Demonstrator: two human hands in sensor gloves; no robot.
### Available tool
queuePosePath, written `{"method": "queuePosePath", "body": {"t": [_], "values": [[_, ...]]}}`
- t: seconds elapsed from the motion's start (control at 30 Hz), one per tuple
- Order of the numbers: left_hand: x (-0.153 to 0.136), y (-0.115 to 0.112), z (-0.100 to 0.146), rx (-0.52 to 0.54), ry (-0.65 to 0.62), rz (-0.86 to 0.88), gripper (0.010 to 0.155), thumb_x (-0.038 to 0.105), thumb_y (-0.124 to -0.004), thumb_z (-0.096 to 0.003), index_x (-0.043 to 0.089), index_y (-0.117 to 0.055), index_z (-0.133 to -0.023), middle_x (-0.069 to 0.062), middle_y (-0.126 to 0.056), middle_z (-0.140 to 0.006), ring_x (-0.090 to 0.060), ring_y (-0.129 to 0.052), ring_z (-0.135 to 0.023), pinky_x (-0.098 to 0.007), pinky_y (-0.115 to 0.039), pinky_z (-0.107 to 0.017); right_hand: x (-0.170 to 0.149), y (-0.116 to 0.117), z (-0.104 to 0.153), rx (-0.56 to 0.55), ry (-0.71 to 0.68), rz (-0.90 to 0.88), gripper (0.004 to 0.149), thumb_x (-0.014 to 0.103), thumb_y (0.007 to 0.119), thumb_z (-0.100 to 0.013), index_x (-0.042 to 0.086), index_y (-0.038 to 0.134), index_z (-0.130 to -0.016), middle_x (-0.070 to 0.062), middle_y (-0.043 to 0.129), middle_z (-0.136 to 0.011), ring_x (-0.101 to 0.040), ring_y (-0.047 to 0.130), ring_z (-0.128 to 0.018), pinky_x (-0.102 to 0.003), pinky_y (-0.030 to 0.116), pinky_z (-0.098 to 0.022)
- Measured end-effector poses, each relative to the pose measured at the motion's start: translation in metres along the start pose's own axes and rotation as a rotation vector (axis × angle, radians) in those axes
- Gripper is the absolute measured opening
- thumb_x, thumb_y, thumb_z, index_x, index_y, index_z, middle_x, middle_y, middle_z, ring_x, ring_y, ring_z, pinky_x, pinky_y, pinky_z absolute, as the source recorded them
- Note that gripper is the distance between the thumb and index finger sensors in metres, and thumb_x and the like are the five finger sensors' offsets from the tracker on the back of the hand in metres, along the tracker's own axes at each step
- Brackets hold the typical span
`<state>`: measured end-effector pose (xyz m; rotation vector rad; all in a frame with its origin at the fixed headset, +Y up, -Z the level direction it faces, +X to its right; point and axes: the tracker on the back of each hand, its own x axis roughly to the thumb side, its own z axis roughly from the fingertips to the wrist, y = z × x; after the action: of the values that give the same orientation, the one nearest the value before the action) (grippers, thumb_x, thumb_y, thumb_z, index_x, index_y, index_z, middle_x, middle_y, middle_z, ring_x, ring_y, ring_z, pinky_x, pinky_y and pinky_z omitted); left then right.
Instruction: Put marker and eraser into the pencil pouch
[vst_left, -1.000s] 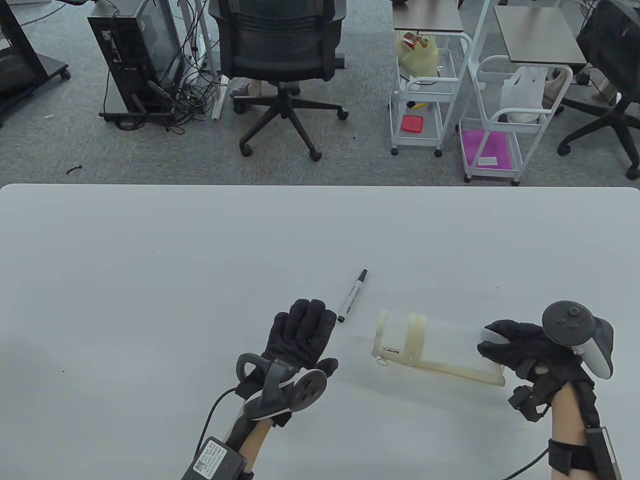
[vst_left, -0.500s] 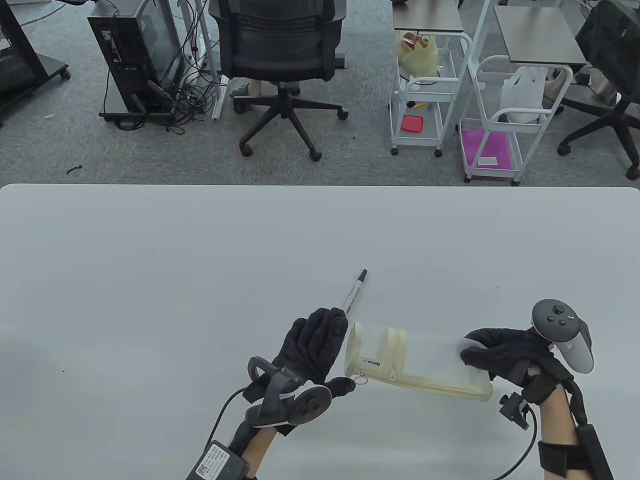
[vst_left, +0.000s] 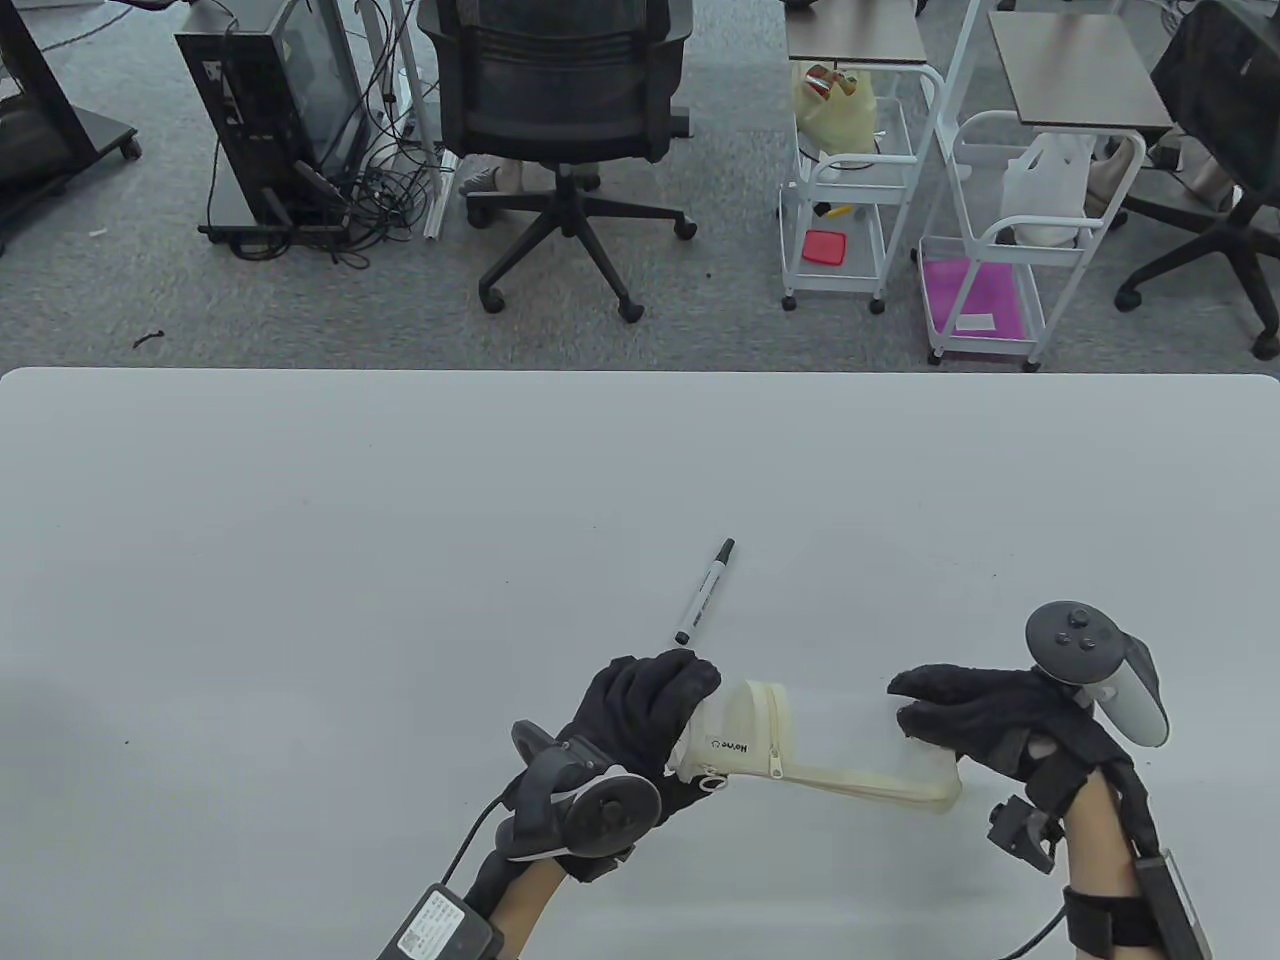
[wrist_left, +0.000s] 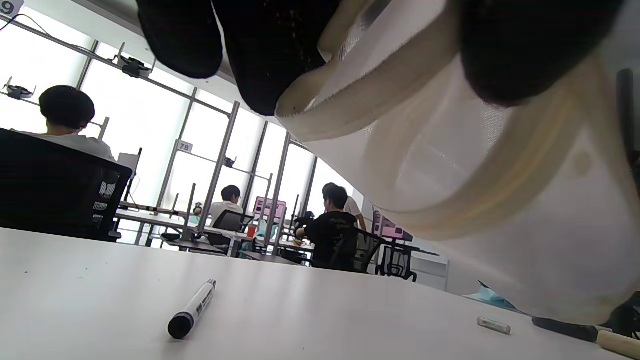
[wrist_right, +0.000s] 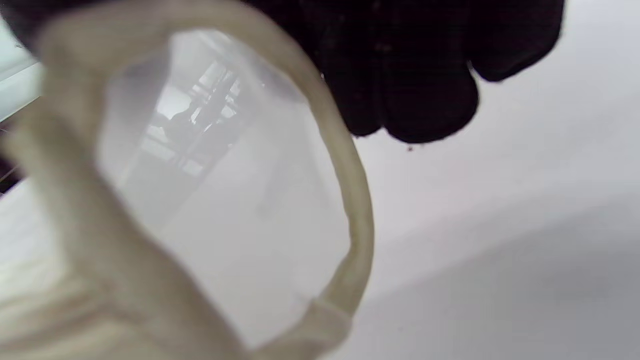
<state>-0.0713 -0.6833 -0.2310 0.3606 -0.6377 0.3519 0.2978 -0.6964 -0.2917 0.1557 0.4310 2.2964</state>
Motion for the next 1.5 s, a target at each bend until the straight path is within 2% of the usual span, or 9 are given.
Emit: {"method": "queuePosePath", "body": {"t": [0.1,0.17,0.3,0.4,0.6,0.8,1.1,1.23,1.5], "values": [[-0.004,-0.002,0.000,0.006,0.026,0.004,0.083,0.063,-0.075,-0.0418,0.026,-0.044,-0.110,-0.009,-0.065,-0.110,-0.025,-0.089,-0.090,-0.056,-0.073,-0.071,0.023,-0.004,0.015,-0.241,-0.044,0.128,0.071,0.051,0.084,-0.037,0.016,0.076,-0.098,-0.021,0.074,-0.098,-0.045,0.085,-0.079,-0.065,0.065,-0.058],[-0.007,-0.003,-0.001,0.007,0.059,0.037,0.083,0.064,-0.074,-0.0417,0.026,-0.046,-0.109,-0.009,-0.067,-0.109,-0.025,-0.091,-0.088,-0.055,-0.075,-0.070,0.044,0.000,0.025,-0.411,-0.171,0.211,0.069,0.048,0.084,-0.037,0.018,0.075,-0.098,-0.019,0.070,-0.101,-0.044,0.080,-0.085,-0.065,0.061,-0.061],[-0.012,-0.007,-0.003,0.008,0.141,0.078,0.083,0.068,-0.072,-0.0411,0.024,-0.050,-0.108,-0.009,-0.072,-0.106,-0.023,-0.095,-0.081,-0.052,-0.078,-0.067,0.085,0.023,0.041,-0.513,-0.358,0.354,0.064,0.045,0.084,-0.037,0.022,0.074,-0.096,-0.014,0.063,-0.102,-0.039,0.073,-0.089,-0.063,0.055,-0.066],[-0.016,-0.009,-0.004,0.009,0.192,0.097,0.083,0.071,-0.070,-0.0404,0.024,-0.054,-0.106,-0.008,-0.076,-0.102,-0.021,-0.098,-0.075,-0.050,-0.081,-0.064,0.110,0.046,0.047,-0.533,-0.483,0.450,0.062,0.046,0.084,-0.036,0.026,0.073,-0.094,-0.009,0.066,-0.098,-0.032,0.078,-0.084,-0.061,0.057,-0.067],[-0.019,-0.015,-0.007,-0.007,0.253,0.126,0.081,0.073,-0.068,-0.0401,0.023,-0.060,-0.103,-0.007,-0.081,-0.097,-0.018,-0.102,-0.066,-0.047,-0.085,-0.058,0.145,0.098,0.044,-0.441,-0.625,0.556,0.068,0.046,0.089,-0.033,0.029,0.067,-0.096,-0.008,0.067,-0.096,-0.031,0.078,-0.082,-0.062,0.053,-0.068],[-0.013,-0.019,-0.010,-0.019,0.243,0.097,0.079,0.075,-0.067,-0.0401,0.024,-0.064,-0.101,-0.006,-0.086,-0.092,-0.014,-0.106,-0.058,-0.043,-0.089,-0.054,0.160,0.126,0.041,-0.526,-0.682,0.788,0.065,0.042,0.090,-0.032,0.036,0.066,-0.093,-0.007,0.066,-0.095,-0.030,0.078,-0.082,-0.062,0.052,-0.069],[-0.007,-0.019,-0.009,-0.004,0.171,0.088,0.075,0.069,-0.068,-0.0415,0.029,-0.058,-0.104,-0.005,-0.085,-0.095,-0.012,-0.108,-0.053,-0.041,-0.092,-0.050,0.162,0.126,0.049,-0.686,-0.803,0.752,0.038,0.029,0.084,-0.040,0.029,0.085,-0.078,-0.006,0.089,-0.073,-0.026,0.096,-0.057,-0.057,0.069,-0.061],[-0.006,-0.019,-0.009,0.016,0.159,0.110,0.067,0.066,-0.067,-0.0433,0.037,-0.057,-0.103,-0.004,-0.085,-0.097,-0.012,-0.109,-0.052,-0.040,-0.093,-0.049,0.162,0.123,0.053,-0.665,-0.805,0.750,0.036,0.026,0.085,-0.040,0.033,0.085,-0.075,-0.004,0.086,-0.077,-0.026,0.094,-0.062,-0.057,0.067,-0.063],[-0.021,-0.019,-0.007,0.028,0.183,0.180,0.067,0.066,-0.063,-0.0435,0.036,-0.057,-0.103,-0.005,-0.083,-0.099,-0.014,-0.109,-0.054,-0.042,-0.091,-0.050,0.147,0.097,0.052,-0.716,-0.728,0.754,0.035,0.026,0.085,-0.040,0.034,0.085,-0.074,-0.004,0.083,-0.081,-0.026,0.091,-0.068,-0.059,0.063,-0.065]]}}
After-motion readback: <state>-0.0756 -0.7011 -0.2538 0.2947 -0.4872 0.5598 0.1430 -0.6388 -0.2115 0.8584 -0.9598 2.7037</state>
